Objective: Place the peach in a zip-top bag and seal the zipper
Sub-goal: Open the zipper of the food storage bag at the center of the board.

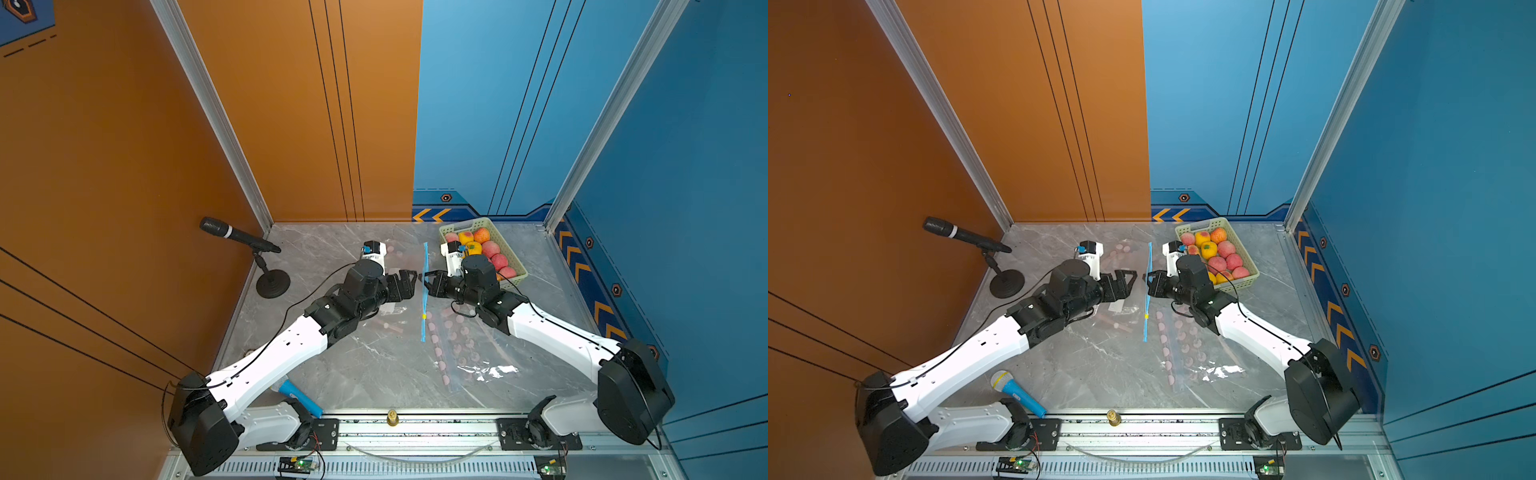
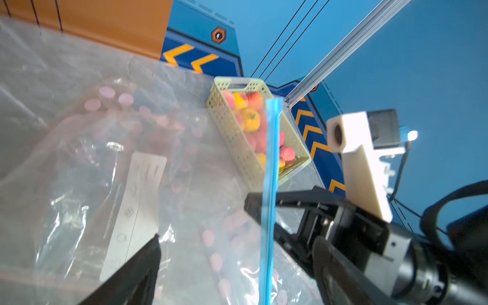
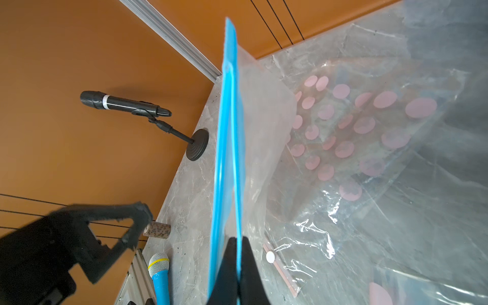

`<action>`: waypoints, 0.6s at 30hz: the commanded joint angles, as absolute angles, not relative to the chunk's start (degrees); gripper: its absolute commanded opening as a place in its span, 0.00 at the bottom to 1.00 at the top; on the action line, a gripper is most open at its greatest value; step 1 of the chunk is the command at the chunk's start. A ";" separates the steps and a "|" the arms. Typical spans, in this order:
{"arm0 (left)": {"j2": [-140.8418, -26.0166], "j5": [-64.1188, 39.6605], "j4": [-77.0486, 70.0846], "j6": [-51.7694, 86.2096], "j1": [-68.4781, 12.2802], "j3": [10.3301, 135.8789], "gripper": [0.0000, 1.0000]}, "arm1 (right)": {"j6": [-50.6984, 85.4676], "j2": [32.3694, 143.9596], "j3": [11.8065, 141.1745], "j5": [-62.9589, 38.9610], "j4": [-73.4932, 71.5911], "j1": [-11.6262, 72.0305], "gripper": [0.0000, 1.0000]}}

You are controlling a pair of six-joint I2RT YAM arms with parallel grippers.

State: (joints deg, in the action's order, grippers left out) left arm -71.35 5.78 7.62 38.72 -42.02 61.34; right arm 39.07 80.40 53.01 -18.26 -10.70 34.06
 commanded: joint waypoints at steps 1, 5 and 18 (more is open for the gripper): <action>-74.28 5.09 11.34 34.87 -43.09 66.88 0.92 | 35.96 78.52 51.73 -19.00 -14.12 34.01 0.00; -78.53 6.01 16.96 31.50 -44.37 72.42 0.91 | 35.69 77.15 51.16 -18.53 -14.26 34.22 0.00; -86.16 12.34 26.42 27.55 -46.46 81.01 0.69 | 34.33 75.15 51.32 -16.04 -13.09 35.23 0.00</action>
State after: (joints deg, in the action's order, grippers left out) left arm -85.14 9.30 22.39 29.30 -45.95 79.48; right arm 35.77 76.60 51.62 -16.82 -12.47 34.65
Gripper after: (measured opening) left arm 0.693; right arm 0.047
